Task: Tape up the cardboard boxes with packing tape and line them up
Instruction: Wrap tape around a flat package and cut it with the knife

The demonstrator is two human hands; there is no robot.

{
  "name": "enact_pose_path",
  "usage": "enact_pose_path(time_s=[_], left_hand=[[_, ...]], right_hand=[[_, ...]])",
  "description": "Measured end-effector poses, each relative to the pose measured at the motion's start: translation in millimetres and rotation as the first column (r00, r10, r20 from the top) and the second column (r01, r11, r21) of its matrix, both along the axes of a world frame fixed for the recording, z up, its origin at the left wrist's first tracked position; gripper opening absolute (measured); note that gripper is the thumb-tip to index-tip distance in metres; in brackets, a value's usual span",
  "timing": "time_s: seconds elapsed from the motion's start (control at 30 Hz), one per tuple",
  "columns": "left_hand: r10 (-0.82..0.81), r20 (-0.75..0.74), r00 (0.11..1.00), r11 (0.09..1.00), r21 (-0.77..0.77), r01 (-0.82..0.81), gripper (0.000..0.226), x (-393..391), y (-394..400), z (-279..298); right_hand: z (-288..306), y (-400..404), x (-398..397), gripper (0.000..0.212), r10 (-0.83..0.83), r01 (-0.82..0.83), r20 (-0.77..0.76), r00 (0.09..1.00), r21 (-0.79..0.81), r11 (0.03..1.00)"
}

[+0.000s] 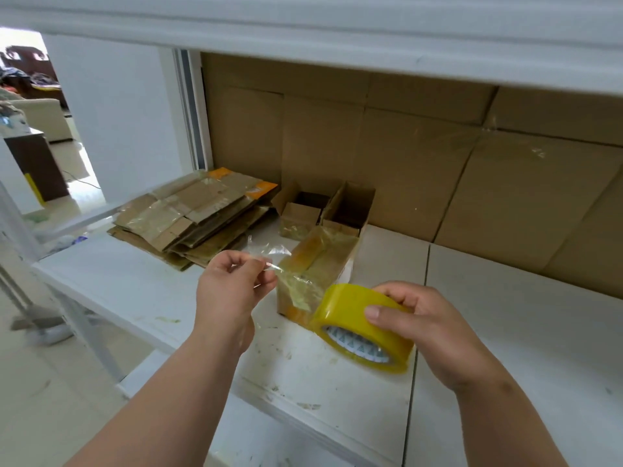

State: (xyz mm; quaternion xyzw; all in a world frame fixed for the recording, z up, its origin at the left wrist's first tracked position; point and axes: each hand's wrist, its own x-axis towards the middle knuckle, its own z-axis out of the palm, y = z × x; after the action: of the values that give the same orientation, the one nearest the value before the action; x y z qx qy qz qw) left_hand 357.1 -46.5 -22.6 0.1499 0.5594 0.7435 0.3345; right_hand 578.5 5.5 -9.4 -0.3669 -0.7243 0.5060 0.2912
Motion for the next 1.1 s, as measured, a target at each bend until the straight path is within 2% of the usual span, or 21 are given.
enact_pose_path(time_s=[0.13,0.23,0.37,0.47,0.57,0.8,0.87,0.97,1.1], left_hand=[[0.003,0.127,0.992,1.000,0.029,-0.006,0.040,-6.9,10.4,4.2],[-0.040,0.160,0.986,0.999,0.011,0.039,0.032,-12.0,16.2,5.9],[-0.128,0.053,0.990,0.990,-0.060,0.131,0.017,-16.0,18.5,5.2],[-0.040,-0.033,0.999,0.995,-0.094,0.037,0.004,-17.9,20.3,2.4],[0.047,-0.092,0.995,0.995,-0.086,-0.055,0.007,-16.6,21.7,2.4],[0.176,-0.107,0.979,0.984,-0.003,-0.177,0.016,-14.2,24.8,2.6],[0.186,-0.147,0.971,0.982,0.018,-0.186,0.015,-13.1,25.6,0.9],[0.179,-0.283,0.942,0.983,0.005,-0.185,0.012,-10.5,24.7,-6.8],[0.147,-0.351,0.925,0.983,-0.050,-0.176,0.010,-9.4,24.6,-18.4]], right_hand=[[5.2,7.1,-1.2,0.048,-0.002,0.002,0.004,1.000,0.015,1.000],[5.8,14.7,-0.5,0.048,-0.008,0.007,0.014,1.000,0.020,1.000],[6.9,25.7,3.9,0.049,0.003,-0.004,0.047,0.999,0.029,1.000],[7.5,31.6,7.1,0.046,0.039,-0.039,0.009,0.999,0.003,0.999],[7.9,38.3,9.4,0.046,0.074,-0.075,-0.029,0.997,-0.013,0.997],[8.1,48.1,13.7,0.046,0.095,-0.096,-0.021,0.995,-0.026,0.995],[8.3,52.0,14.4,0.043,0.050,-0.050,-0.008,0.999,-0.040,0.998],[8.8,57.2,14.1,0.028,-0.018,0.020,0.025,1.000,-0.059,0.998],[7.4,57.4,8.1,0.031,-0.040,0.045,0.105,0.994,-0.044,0.998]])
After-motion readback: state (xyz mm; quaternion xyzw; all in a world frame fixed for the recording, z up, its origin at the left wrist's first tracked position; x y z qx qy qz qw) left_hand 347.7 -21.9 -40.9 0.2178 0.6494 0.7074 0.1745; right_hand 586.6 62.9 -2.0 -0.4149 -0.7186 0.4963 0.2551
